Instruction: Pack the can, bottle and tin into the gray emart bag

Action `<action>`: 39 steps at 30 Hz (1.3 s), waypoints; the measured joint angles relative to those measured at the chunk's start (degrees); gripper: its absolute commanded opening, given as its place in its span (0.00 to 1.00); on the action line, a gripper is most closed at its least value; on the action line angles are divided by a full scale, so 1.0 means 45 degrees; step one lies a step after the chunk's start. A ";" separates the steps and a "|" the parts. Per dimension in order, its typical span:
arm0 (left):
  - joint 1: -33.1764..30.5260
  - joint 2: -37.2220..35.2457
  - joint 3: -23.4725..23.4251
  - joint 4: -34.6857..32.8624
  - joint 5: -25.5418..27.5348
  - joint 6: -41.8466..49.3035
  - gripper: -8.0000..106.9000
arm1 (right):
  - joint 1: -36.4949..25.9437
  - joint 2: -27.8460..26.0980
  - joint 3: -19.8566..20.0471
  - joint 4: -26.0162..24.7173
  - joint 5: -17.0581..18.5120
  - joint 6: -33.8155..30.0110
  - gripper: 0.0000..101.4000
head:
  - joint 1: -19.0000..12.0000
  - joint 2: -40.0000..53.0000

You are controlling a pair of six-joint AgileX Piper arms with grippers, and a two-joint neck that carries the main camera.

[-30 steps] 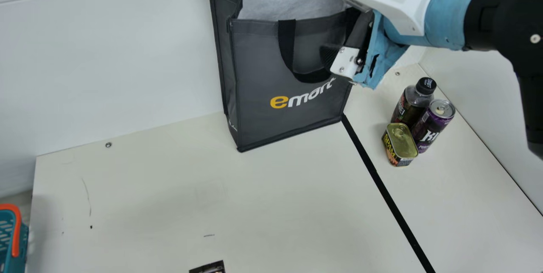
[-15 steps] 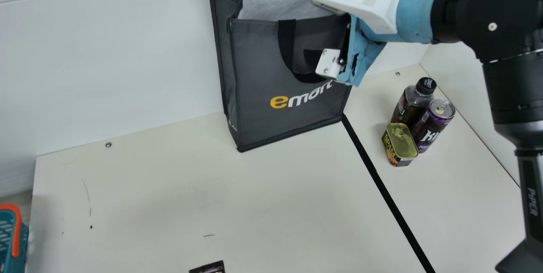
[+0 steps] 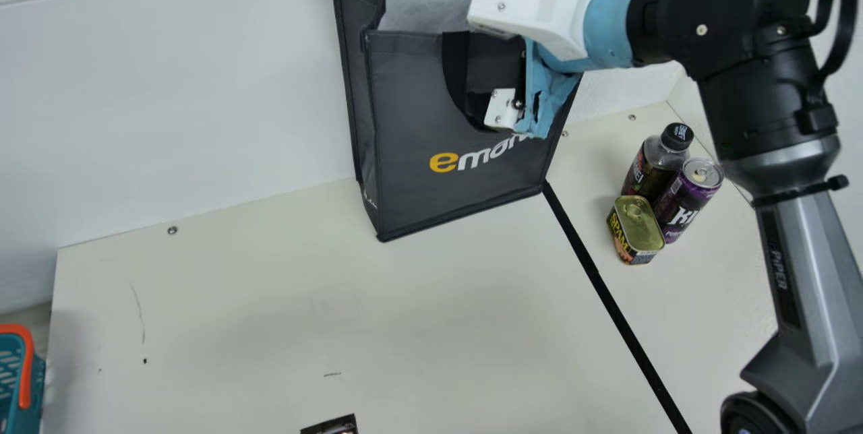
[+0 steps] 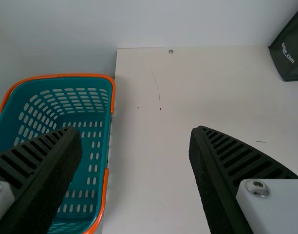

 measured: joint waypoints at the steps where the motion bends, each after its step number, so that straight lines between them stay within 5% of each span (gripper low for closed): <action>1: 0.0000 0.0000 0.0000 0.0000 0.0000 0.0000 0.85 | 0.0000 0.0054 0.0037 -0.0009 0.0000 -0.0019 0.90 | -0.0020 0.0000; 6: 0.0000 0.0000 0.0000 0.0000 0.0000 0.0000 0.85 | 0.0022 0.0249 0.0265 -0.0114 -0.0012 -0.0150 0.90 | -0.0020 0.0000; 20: 0.0000 0.0000 0.0000 0.0000 0.0000 0.0000 0.85 | -0.0006 0.0492 0.0412 -0.0004 -0.0006 -0.0228 0.00 | -0.0020 0.0020; 39: 0.0000 0.0000 0.0000 0.0000 0.0000 0.0000 0.85 | 0.0489 -0.0614 0.0763 -0.0131 0.0014 0.0489 0.00 | -0.0020 0.0000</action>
